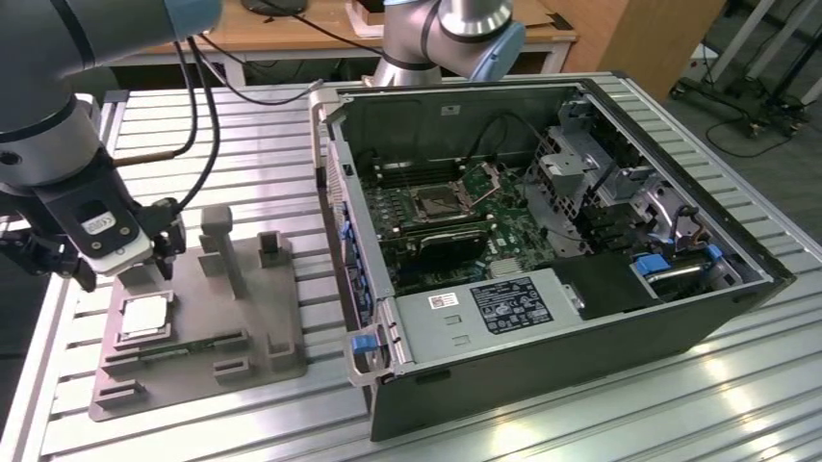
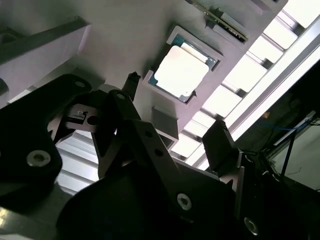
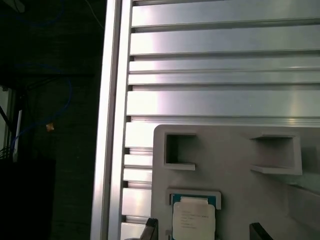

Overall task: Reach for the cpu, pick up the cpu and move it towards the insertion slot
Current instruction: 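Reach for the cpu, then pick up the cpu and move it towards the insertion slot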

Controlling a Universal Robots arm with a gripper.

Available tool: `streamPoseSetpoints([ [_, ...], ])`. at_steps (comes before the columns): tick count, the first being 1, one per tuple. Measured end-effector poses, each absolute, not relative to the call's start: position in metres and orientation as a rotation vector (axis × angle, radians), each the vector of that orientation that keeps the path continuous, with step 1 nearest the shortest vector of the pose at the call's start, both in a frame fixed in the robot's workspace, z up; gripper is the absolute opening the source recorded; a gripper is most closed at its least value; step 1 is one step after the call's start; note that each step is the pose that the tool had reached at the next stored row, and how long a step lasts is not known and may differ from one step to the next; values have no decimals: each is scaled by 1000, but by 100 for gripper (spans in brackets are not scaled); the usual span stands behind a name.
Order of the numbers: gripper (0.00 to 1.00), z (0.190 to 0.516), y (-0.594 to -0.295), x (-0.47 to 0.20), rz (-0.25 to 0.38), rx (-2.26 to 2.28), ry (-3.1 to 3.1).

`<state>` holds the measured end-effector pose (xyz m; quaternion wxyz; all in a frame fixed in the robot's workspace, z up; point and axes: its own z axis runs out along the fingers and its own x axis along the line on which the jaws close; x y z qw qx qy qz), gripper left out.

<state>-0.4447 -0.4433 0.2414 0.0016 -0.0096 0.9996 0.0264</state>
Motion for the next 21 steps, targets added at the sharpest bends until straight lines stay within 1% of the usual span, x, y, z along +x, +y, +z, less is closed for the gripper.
streamPoseSetpoints([
  [15,78,214,-447,-450,83,-27,3137],
  [21,78,201,-454,-451,83,-25,3137],
])
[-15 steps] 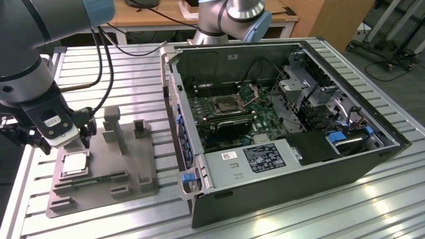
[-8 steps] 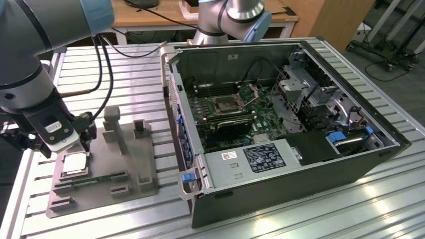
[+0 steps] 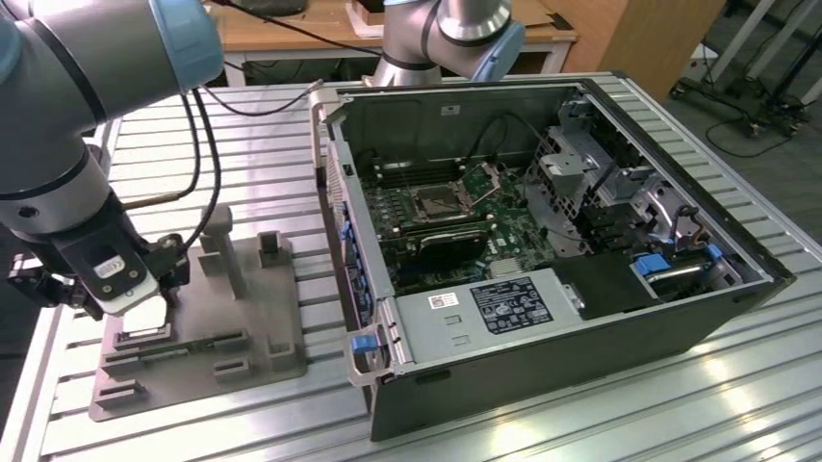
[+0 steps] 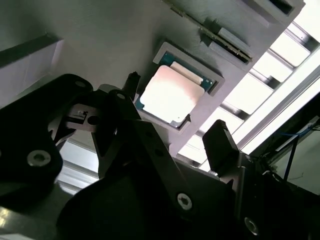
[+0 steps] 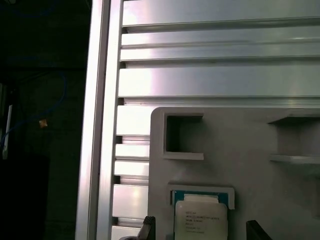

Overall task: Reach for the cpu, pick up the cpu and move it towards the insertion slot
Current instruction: 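Pick up the cpu and move it towards the insertion slot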

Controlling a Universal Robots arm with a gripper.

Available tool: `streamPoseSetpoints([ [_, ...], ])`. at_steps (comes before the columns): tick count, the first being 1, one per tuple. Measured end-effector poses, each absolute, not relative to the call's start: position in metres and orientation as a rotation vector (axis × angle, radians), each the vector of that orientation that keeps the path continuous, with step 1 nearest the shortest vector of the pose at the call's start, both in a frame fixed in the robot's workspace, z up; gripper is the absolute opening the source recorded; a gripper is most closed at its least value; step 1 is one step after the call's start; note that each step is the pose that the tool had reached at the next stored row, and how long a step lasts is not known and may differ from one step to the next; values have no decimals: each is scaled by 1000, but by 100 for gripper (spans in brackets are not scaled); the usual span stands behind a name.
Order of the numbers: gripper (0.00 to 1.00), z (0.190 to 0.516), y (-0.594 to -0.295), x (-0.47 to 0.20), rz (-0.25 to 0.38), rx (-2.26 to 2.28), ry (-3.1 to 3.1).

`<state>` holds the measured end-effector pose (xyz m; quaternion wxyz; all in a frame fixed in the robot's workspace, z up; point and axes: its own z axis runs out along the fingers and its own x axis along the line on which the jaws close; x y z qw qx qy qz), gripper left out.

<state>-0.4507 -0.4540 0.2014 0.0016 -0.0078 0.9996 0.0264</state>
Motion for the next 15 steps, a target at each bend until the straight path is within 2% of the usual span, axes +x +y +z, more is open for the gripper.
streamPoseSetpoints([
  [15,78,194,-456,-451,83,-23,3137],
])
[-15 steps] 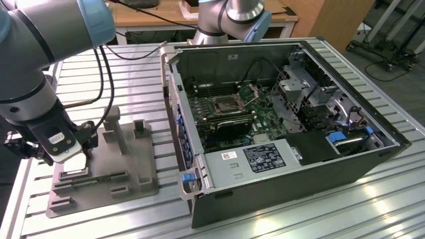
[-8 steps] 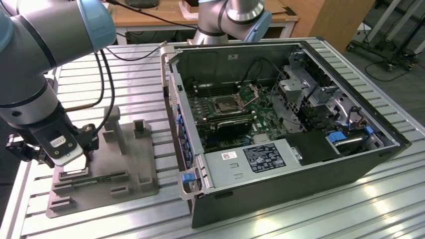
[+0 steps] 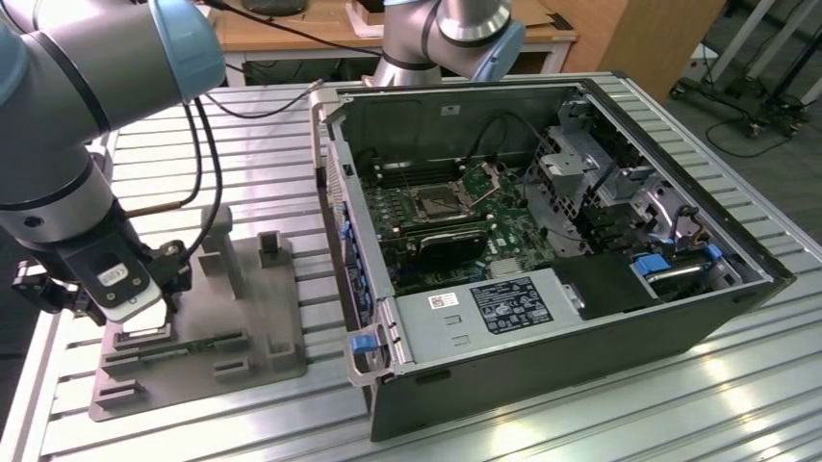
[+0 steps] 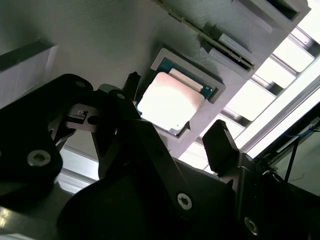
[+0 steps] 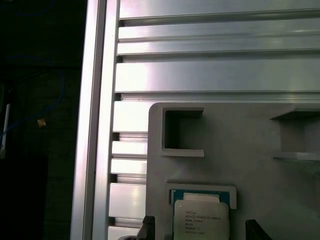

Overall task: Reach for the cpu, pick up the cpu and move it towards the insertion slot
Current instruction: 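Pick up the cpu and move it towards the insertion slot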

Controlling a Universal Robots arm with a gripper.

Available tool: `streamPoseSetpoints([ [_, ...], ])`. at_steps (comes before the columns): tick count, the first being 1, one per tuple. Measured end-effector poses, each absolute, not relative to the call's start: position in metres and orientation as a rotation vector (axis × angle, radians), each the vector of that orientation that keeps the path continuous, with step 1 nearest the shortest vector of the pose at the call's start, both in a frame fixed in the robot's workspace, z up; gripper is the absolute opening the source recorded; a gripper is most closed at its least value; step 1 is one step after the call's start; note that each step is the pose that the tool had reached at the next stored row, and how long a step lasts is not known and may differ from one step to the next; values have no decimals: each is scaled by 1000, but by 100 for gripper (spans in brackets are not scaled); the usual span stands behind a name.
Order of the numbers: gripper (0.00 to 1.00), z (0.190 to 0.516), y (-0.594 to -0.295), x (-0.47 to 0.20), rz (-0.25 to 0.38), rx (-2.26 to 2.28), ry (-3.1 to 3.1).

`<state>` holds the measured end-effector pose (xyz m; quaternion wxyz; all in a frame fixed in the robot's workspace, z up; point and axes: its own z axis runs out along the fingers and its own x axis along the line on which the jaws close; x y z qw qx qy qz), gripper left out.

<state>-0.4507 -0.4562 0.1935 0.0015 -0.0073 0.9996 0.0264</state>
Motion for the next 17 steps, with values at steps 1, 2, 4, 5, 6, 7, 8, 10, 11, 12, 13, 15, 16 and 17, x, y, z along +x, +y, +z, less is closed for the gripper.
streamPoseSetpoints([
  [1,78,193,-456,-451,83,-23,3138],
  [2,78,193,-456,-451,83,-23,3138],
  [4,78,192,-457,-451,83,-23,3138],
  [5,78,191,-457,-451,83,-23,3138],
  [6,78,191,-457,-451,83,-23,3138],
  [7,78,190,-457,-451,83,-21,3138],
  [8,78,189,-457,-451,83,-17,3138],
  [10,78,187,-457,-451,83,0,3138],
  [11,78,187,-457,-451,83,9,3139],
  [12,78,186,-457,-451,83,18,3139],
  [13,78,186,-457,-451,83,26,3139],
  [15,78,185,-457,-451,83,37,3139],
  [16,78,185,-457,-451,83,39,3140],
  [17,78,185,-457,-451,83,39,3140],
])
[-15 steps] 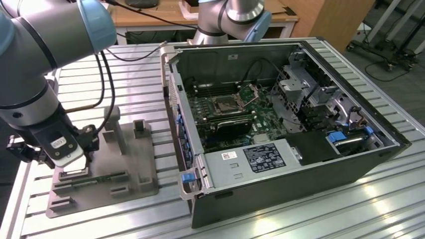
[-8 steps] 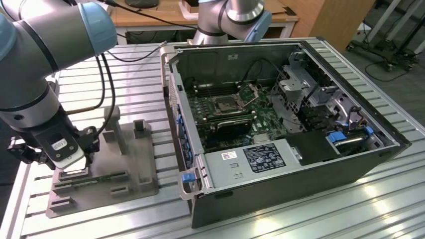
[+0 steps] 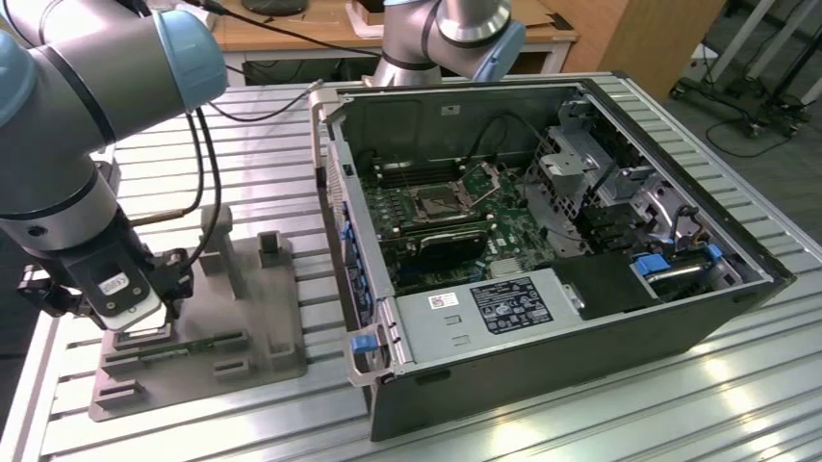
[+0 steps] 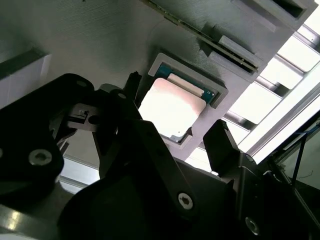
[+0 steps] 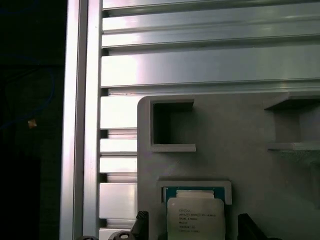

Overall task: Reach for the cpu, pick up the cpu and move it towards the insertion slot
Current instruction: 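Pick up the cpu and move it towards the insertion slot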

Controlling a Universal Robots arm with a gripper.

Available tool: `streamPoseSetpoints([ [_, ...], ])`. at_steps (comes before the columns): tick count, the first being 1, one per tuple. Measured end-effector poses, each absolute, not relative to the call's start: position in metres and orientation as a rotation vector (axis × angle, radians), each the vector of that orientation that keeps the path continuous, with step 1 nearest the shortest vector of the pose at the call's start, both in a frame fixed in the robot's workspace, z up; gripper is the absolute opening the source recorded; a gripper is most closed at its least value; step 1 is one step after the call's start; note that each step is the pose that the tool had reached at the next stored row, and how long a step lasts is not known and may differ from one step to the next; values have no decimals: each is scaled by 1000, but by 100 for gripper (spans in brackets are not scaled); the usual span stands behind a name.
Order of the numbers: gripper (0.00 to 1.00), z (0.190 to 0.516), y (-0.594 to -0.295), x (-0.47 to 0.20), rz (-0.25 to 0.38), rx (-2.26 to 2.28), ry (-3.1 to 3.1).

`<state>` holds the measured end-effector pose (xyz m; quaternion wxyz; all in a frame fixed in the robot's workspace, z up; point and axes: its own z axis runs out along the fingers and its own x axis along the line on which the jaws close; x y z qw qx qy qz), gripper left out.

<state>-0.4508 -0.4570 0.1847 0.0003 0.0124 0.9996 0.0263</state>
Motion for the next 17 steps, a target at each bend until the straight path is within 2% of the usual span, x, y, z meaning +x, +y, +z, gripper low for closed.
streamPoseSetpoints([
  [17,78,179,-456,-450,83,50,3143],
])
